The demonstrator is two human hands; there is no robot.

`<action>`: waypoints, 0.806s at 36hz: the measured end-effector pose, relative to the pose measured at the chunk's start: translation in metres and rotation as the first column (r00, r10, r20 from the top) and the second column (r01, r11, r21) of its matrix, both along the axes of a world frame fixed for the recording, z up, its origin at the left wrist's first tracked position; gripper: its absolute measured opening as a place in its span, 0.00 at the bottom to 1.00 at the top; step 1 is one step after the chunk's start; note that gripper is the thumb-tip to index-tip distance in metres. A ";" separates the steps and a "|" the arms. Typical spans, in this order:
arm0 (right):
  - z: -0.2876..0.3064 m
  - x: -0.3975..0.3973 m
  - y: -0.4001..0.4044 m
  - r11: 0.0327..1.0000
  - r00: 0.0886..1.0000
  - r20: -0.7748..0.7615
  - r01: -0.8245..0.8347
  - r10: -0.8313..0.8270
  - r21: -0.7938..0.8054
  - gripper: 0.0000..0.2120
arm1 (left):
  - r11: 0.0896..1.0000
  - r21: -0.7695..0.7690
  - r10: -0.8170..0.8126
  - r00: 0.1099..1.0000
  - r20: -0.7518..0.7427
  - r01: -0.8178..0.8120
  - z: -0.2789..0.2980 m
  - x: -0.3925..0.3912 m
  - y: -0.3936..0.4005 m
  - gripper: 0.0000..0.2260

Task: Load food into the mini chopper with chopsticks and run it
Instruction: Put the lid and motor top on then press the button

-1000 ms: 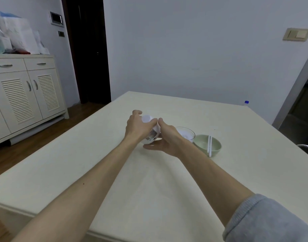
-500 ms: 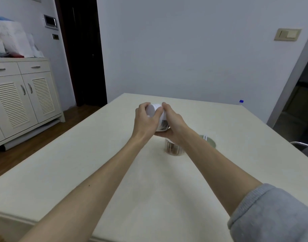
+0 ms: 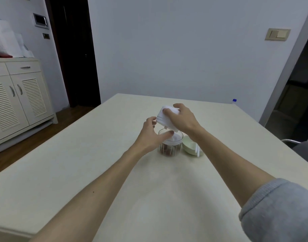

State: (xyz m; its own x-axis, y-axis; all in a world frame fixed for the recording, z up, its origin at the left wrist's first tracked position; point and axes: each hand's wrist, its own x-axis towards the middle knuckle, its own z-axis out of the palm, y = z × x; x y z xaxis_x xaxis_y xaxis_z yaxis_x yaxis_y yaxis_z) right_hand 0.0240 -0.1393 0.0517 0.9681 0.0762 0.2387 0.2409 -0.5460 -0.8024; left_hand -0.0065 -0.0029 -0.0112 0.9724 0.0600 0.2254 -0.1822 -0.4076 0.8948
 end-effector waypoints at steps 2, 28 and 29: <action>-0.002 0.002 -0.003 0.999 1.000 0.005 -0.013 0.013 -0.033 0.30 | 0.999 0.037 -0.018 0.999 -0.029 0.019 -0.005 0.001 -0.001 0.42; -0.026 0.010 -0.016 0.939 0.976 0.053 -0.187 0.211 -0.289 0.37 | 1.000 -0.026 -0.010 0.998 -0.066 0.008 -0.035 0.020 -0.027 0.45; -0.026 0.010 -0.017 0.937 0.975 0.057 -0.188 0.213 -0.293 0.38 | 1.000 -0.026 -0.007 0.998 -0.069 0.005 -0.035 0.021 -0.027 0.44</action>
